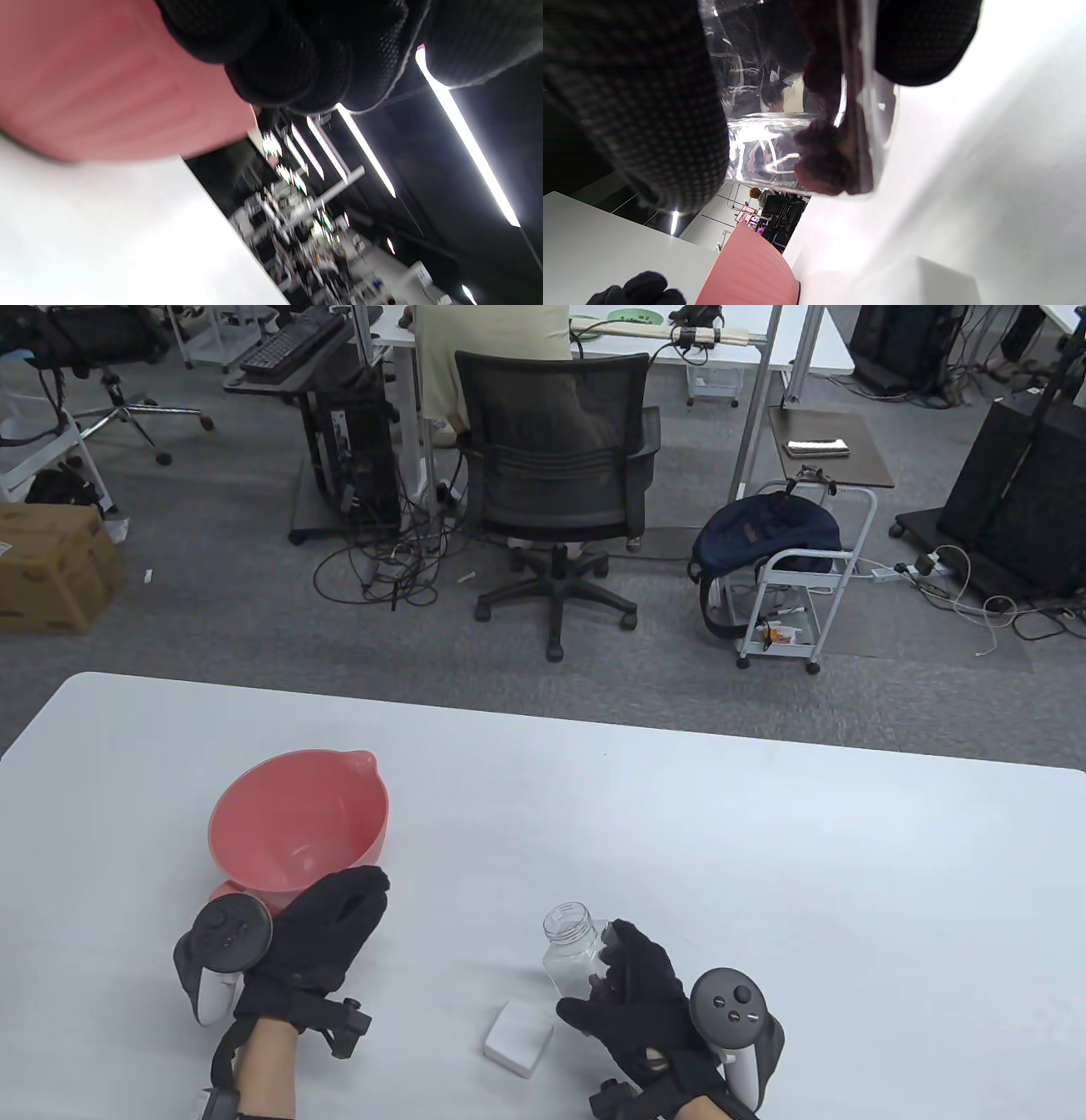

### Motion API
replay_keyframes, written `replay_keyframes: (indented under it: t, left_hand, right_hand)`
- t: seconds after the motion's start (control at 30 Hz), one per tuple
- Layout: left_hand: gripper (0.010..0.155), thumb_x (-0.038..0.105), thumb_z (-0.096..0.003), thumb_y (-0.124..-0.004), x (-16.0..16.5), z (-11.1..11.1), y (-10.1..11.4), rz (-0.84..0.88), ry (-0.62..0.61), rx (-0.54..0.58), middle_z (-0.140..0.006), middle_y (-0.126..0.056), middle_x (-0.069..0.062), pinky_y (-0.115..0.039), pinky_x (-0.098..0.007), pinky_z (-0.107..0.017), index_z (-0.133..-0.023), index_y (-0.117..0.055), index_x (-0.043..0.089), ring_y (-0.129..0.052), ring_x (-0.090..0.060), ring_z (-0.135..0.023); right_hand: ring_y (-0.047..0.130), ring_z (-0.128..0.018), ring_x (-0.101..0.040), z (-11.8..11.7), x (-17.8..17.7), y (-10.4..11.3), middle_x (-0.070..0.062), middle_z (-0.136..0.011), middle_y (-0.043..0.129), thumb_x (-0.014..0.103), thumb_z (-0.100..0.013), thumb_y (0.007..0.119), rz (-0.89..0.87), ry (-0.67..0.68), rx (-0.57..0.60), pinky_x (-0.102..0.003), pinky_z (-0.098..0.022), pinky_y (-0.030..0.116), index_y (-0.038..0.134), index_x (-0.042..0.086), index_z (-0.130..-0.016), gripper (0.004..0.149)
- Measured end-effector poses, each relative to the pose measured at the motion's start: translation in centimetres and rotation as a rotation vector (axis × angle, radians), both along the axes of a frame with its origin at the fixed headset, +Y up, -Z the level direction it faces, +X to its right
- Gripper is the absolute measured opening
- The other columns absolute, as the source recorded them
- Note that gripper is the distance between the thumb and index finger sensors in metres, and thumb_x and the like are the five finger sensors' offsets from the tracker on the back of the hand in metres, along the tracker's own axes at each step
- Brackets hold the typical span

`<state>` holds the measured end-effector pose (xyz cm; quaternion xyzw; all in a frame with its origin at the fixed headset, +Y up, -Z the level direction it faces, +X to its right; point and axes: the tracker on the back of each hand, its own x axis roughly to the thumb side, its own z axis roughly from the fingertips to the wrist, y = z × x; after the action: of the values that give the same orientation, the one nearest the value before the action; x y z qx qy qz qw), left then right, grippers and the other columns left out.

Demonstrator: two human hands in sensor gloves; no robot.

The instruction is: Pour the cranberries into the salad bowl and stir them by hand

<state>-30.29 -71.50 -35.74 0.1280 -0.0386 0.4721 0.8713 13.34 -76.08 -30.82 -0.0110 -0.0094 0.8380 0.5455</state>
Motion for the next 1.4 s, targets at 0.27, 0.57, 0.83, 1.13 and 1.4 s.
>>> replay_keyframes:
  t: [0.27,0.57,0.83,1.13,1.4]
  left_hand:
    - [0.05,0.067,-0.0467,-0.086,-2.1,1.9,0.2,-0.109,0.44,0.109,-0.084,-0.083,0.018,-0.082,-0.016,-0.052,-0.091,-0.074,0.048,-0.089,-0.007,-0.069]
    - [0.082,0.07,-0.049,-0.082,-3.7,1.5,-2.1,-0.104,0.544,0.041,-0.12,-0.028,0.007,-0.053,-0.037,-0.079,-0.109,-0.033,0.044,-0.027,-0.029,-0.11]
    - [0.093,0.073,-0.0479,-0.084,-5.1,1.2,-3.3,-0.019,0.615,-0.092,-0.122,-0.025,-0.002,-0.059,-0.034,-0.075,-0.111,-0.025,0.038,-0.028,-0.036,-0.11]
    - [0.096,0.084,-0.0435,-0.08,-6.4,0.8,-3.9,-0.028,0.624,-0.213,-0.12,-0.046,0.003,-0.072,-0.032,-0.068,-0.113,-0.033,0.038,-0.046,-0.035,-0.11]
    - [0.096,0.084,-0.0436,-0.08,-7.6,1.0,-4.4,0.036,0.638,-0.273,-0.111,-0.058,0.002,-0.077,-0.031,-0.061,-0.114,-0.037,0.035,-0.063,-0.032,-0.102]
  right_hand:
    - [0.072,-0.085,-0.025,0.3,0.2,-0.1,0.004,-0.1,0.066,0.054,-0.024,0.11,0.0,-0.005,-0.004,-0.037,-0.046,0.085,0.054,0.037,-0.101,0.096]
    - [0.072,-0.085,-0.025,0.3,0.4,-0.1,0.004,-0.1,0.066,0.054,-0.024,0.11,0.0,-0.014,-0.001,-0.037,-0.045,0.086,0.054,0.036,-0.101,0.097]
    - [0.072,-0.085,-0.025,0.3,0.5,0.0,0.004,-0.1,0.066,0.054,-0.024,0.11,-0.002,-0.018,-0.004,-0.038,-0.045,0.085,0.054,0.036,-0.101,0.097]
    - [0.072,-0.085,-0.025,0.2,0.5,0.0,0.003,-0.1,0.066,0.054,-0.024,0.11,0.003,-0.022,-0.009,-0.037,-0.045,0.086,0.055,0.037,-0.101,0.096]
    - [0.072,-0.085,-0.025,0.0,0.5,0.1,0.004,-0.1,0.066,0.054,-0.024,0.11,0.002,-0.031,-0.013,-0.037,-0.045,0.086,0.054,0.036,-0.101,0.097]
